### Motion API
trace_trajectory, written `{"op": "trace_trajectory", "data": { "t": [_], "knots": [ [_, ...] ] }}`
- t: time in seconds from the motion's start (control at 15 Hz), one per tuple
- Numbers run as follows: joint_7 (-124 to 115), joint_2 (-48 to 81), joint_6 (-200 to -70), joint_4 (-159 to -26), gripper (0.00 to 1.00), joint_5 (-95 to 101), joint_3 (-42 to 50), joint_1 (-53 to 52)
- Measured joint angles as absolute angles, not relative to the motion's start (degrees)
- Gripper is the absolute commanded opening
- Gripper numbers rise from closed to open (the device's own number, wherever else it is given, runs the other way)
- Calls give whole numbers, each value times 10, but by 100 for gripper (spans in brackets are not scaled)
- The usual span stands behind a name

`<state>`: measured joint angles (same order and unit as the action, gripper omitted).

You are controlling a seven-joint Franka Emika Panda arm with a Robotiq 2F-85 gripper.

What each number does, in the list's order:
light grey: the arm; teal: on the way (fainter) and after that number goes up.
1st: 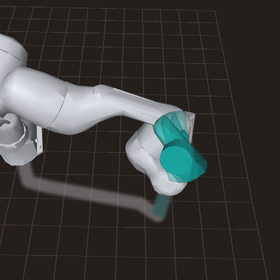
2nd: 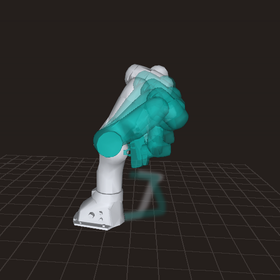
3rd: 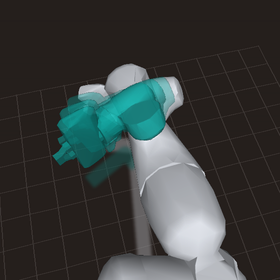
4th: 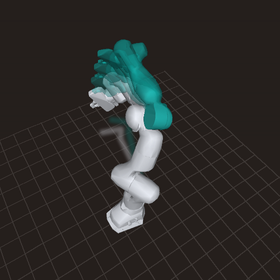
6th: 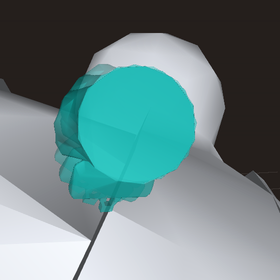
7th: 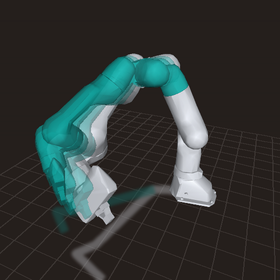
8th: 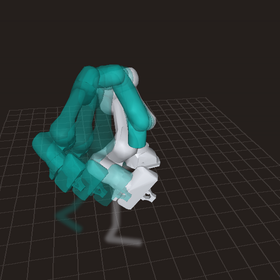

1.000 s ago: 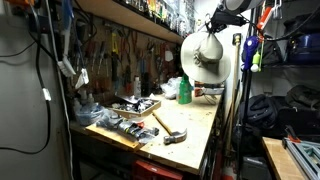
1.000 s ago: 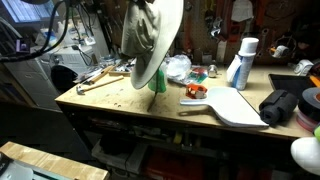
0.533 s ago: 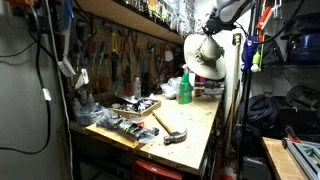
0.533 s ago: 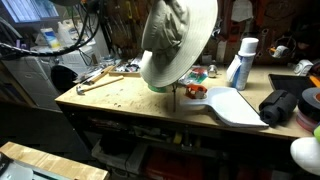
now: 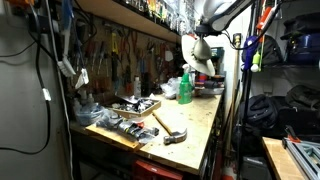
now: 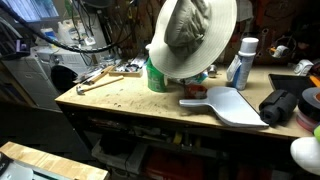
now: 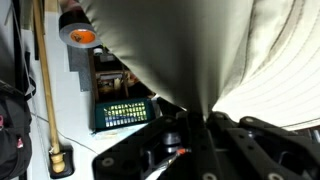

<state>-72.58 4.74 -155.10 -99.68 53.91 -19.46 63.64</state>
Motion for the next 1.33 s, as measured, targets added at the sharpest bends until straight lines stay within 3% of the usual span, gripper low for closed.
{"op": "trace_trajectory", "data": {
  "t": [0.6,1.33],
  "knots": [
    [-728,191,-1467,-829,1,587,-189,613],
    [-790,261,-1422,-739,3,611,-172,576]
  ]
}}
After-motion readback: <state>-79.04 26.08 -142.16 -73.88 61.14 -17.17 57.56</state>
